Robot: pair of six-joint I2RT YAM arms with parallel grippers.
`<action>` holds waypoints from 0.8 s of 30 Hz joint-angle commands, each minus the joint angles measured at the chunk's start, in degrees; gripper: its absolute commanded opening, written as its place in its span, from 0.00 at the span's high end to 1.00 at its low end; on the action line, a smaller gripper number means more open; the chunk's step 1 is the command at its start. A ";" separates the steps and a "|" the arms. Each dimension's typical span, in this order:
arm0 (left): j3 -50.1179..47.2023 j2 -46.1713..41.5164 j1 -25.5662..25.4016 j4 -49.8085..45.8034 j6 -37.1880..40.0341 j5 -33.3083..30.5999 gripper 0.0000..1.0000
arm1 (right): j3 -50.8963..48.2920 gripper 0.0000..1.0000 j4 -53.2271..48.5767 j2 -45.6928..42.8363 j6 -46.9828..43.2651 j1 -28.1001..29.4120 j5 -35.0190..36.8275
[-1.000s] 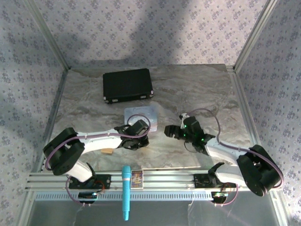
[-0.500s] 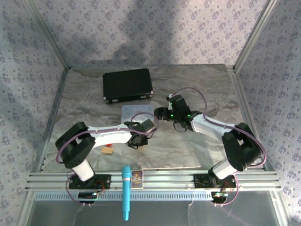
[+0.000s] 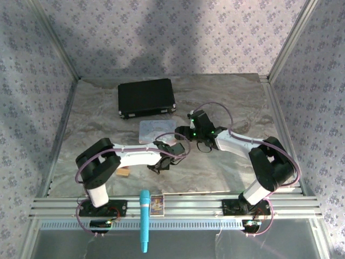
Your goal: Unlock the padlock with the key
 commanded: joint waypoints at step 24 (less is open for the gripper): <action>10.23 6.68 -6.99 -11.10 -0.65 -4.05 0.70 | -3.17 0.24 3.11 0.10 1.72 -1.48 -0.78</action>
